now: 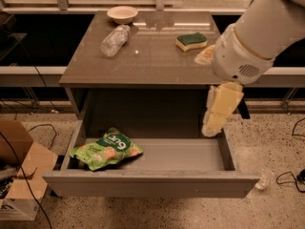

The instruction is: Pick green rice chip bag from top drawer and place on counter

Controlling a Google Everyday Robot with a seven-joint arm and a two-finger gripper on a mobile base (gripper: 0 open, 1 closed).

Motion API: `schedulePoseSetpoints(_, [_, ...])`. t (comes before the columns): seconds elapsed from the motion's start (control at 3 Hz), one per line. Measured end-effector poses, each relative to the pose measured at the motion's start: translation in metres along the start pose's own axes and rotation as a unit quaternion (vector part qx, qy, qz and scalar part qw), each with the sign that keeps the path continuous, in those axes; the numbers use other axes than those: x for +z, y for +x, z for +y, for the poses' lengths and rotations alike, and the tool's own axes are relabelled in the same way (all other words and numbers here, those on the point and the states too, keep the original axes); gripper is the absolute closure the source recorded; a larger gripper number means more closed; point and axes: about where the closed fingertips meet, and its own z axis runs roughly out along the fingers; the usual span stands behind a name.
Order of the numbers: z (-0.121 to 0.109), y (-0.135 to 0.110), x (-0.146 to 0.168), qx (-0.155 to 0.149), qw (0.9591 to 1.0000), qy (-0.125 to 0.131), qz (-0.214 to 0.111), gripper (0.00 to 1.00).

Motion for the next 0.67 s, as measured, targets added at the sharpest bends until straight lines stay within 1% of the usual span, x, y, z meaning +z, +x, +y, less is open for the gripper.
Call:
schedulePoseSetpoints(0.33, [0.0006,-0.0234,0.0271,-0.018,0.9990,-0.020,-0.036,0.00])
schedulePoseSetpoints(0.67, [0.0004,-0.0249,0.0279,-0.018,0.9989,-0.021,-0.039,0.00])
